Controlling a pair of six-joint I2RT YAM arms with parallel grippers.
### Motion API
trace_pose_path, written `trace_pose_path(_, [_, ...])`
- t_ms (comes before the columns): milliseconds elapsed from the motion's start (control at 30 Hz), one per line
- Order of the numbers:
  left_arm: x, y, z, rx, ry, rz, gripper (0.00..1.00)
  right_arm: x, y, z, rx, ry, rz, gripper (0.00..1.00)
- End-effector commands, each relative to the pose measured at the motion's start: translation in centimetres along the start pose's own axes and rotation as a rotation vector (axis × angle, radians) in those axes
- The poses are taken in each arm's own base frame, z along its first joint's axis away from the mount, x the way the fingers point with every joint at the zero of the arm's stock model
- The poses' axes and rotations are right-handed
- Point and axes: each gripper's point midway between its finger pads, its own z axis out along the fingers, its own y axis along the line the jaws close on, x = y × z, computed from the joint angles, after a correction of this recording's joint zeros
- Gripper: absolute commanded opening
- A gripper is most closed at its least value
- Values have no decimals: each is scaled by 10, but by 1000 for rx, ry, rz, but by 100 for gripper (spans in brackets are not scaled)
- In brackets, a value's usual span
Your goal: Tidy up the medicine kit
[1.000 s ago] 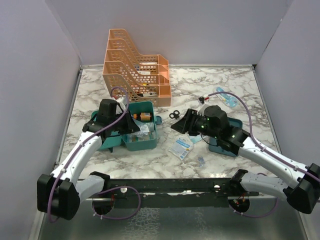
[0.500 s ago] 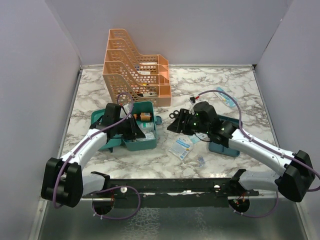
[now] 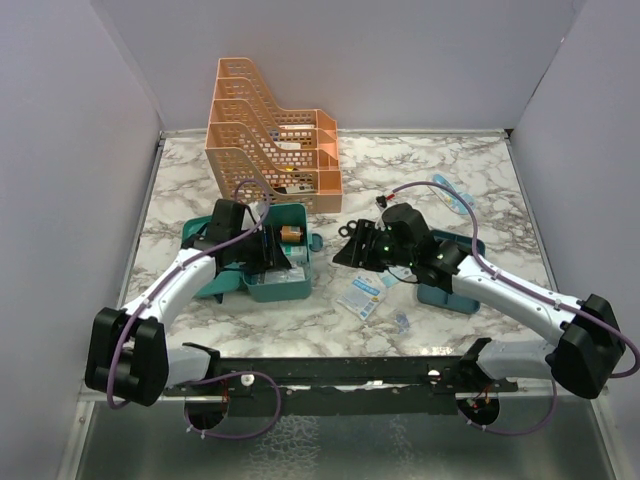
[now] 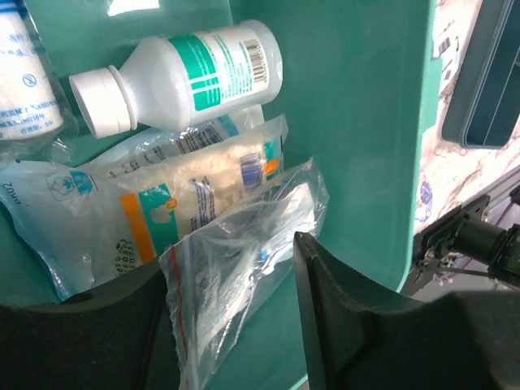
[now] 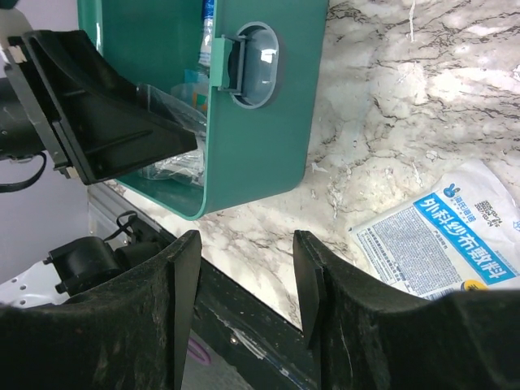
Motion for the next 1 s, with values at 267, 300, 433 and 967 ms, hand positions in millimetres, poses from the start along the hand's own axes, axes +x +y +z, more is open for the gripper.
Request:
trace_pose_path(267, [-24, 5, -34, -163, -87, 51, 61, -6, 10, 1, -25, -12, 6, 49])
trace_pose_path(300, [-25, 6, -36, -183, -92, 57, 61, -7, 9, 1, -25, -13, 7, 49])
trace_pose_path(433, [-28, 10, -44, -257, -114, 70, 62, -6, 8, 2, -21, -11, 10, 48])
trace_pose_path(967, [-32, 15, -56, -379, -162, 115, 59, 1, 3, 14, -23, 17, 9, 47])
